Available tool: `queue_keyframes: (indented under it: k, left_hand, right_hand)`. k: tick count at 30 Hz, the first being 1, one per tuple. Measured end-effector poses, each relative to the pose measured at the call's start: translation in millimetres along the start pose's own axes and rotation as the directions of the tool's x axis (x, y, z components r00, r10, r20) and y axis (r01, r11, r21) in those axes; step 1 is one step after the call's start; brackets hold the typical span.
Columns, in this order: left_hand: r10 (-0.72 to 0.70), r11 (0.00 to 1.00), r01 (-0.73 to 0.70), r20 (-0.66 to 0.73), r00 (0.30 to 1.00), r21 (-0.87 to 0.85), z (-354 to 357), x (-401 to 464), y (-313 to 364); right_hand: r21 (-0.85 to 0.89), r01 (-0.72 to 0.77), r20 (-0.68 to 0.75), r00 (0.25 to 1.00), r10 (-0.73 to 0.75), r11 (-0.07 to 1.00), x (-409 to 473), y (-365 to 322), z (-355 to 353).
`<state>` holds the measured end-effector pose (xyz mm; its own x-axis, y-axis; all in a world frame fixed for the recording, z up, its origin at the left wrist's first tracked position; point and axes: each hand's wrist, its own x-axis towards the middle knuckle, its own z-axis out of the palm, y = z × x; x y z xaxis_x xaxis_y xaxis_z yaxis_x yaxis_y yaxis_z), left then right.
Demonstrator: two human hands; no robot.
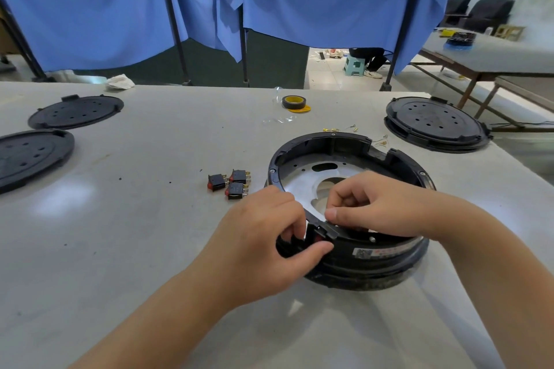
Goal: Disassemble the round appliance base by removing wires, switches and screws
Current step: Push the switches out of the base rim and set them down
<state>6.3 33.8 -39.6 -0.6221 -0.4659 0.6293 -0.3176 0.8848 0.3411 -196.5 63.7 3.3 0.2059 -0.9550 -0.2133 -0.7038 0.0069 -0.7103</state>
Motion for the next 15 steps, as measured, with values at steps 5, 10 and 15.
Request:
queue_keyframes:
  k: [5,10,15]
  left_hand:
    - [0.014,0.997,-0.016,0.030,0.999,0.069,2.1,-1.7,2.4]
    - [-0.008,0.997,0.005,0.042,0.999,0.076,2.9,-1.1,1.6]
    - [-0.022,0.996,0.018,0.039,0.999,0.088,4.0,-1.9,2.3]
  right_hand:
    - [0.007,0.016,0.006,1.000,-0.016,1.000,0.1,-2.1,0.7]
    - [0.027,0.038,0.008,0.999,-0.038,0.999,-0.2,-2.3,1.4]
    - [0.047,0.035,0.021,0.999,-0.036,0.998,1.0,-3.0,2.1]
